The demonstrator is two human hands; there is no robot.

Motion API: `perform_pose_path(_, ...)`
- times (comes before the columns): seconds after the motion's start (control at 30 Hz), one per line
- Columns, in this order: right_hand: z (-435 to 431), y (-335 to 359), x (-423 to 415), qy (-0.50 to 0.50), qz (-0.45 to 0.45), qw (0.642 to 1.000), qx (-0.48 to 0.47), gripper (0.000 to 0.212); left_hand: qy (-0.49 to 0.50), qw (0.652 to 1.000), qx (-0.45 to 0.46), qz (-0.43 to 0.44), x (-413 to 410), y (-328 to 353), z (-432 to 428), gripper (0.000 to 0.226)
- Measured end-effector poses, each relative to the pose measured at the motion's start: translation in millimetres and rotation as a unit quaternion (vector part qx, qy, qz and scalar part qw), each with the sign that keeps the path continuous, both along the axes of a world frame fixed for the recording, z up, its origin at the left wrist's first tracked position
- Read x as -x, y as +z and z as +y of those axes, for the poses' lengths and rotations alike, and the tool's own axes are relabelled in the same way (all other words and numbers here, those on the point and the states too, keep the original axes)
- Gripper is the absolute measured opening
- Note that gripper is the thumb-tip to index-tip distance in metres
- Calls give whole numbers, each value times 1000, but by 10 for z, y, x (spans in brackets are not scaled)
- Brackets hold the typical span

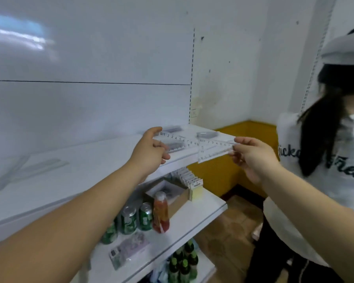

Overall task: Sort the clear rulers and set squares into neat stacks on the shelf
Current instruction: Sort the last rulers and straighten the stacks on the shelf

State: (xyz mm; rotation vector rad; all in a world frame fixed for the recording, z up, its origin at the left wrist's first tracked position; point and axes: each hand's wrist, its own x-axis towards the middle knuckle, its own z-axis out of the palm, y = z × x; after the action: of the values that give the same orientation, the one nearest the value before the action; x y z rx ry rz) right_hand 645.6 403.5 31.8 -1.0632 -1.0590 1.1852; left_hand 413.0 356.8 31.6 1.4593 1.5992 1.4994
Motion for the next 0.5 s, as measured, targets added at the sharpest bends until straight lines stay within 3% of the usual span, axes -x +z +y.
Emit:
perform_pose_path(0.2, 658, -79, -436, -15, -37, 999, 4, 30, 21, 1000, 11, -14, -394, 46, 566, 50)
perform_pose_path(0.5, 1678, -106, -173, 6, -121, 992, -34, 40, 10, 999, 32, -8, -337, 34, 1390, 65)
